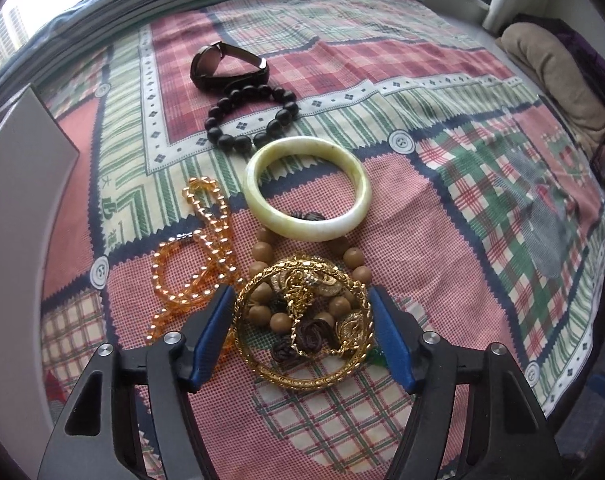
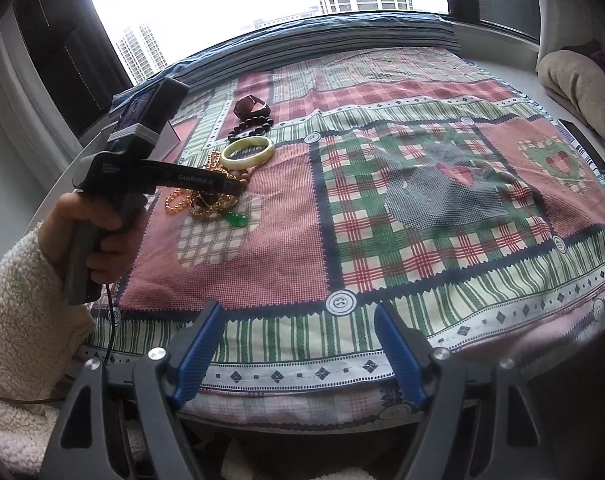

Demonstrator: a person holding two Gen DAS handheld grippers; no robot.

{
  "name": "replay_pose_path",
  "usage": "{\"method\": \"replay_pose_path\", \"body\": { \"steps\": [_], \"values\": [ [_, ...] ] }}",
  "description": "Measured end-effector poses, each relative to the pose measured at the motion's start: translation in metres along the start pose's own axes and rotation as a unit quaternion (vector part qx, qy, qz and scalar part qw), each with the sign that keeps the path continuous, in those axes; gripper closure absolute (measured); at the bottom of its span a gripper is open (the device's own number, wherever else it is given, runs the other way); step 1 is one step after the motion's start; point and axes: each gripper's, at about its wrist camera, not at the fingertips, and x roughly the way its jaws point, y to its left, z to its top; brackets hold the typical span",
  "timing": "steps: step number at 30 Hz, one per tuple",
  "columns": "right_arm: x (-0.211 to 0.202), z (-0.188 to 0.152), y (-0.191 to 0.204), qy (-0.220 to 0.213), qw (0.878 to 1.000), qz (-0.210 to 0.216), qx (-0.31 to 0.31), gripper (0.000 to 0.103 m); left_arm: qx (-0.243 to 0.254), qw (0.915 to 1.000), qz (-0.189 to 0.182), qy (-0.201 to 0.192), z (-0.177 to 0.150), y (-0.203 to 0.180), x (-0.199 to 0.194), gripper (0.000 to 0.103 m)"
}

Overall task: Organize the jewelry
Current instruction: 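Grasp the gold bangle with the left tool and lift it, then grasp the pale jade bangle with the right tool while the left tool holds the gold bangle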

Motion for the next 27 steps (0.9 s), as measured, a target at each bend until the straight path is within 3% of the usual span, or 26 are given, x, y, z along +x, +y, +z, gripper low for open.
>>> {"method": "replay_pose_path", "body": {
  "steps": [5, 10, 13, 16, 20, 21, 23, 27],
  "values": [
    [0.000, 0.001, 0.002, 0.001, 1.000, -0.003, -0.001, 0.024, -0.044, 0.9988, -0.022, -0.006, -0.009, 0.018, -0.024, 0.034],
    [0.005, 0.014, 0.002, 0.011, 1.000, 0.011, -0.005, 0.025, -0.067, 0.9977, -0.003, -0.007, -0.036, 0.039, -0.053, 0.033],
    [0.008, 0.040, 0.001, 0.028, 0.999, 0.042, -0.003, 0.025, -0.084, 0.9964, 0.011, -0.010, -0.057, 0.056, -0.066, 0.033],
    [0.021, 0.074, 0.007, 0.062, 0.993, 0.100, 0.002, 0.025, -0.103, 0.9943, 0.025, -0.013, -0.078, 0.070, -0.076, 0.033],
    [0.058, 0.129, 0.029, 0.085, 0.987, 0.138, -0.023, 0.025, -0.134, 0.9907, 0.020, -0.016, -0.100, 0.083, -0.084, 0.033],
    [0.073, 0.142, 0.037, 0.096, 0.984, 0.150, -0.028, 0.027, -0.140, 0.9898, 0.020, -0.017, -0.104, 0.086, -0.086, 0.033],
    [0.108, 0.165, 0.051, 0.132, 0.977, 0.167, -0.019, 0.051, -0.152, 0.9880, 0.020, -0.020, -0.112, 0.090, -0.090, 0.033],
    [0.169, 0.193, 0.085, 0.162, 0.976, 0.135, -0.050, 0.058, -0.167, 0.9854, 0.021, -0.028, -0.121, 0.098, -0.103, 0.033]
  ]
}}
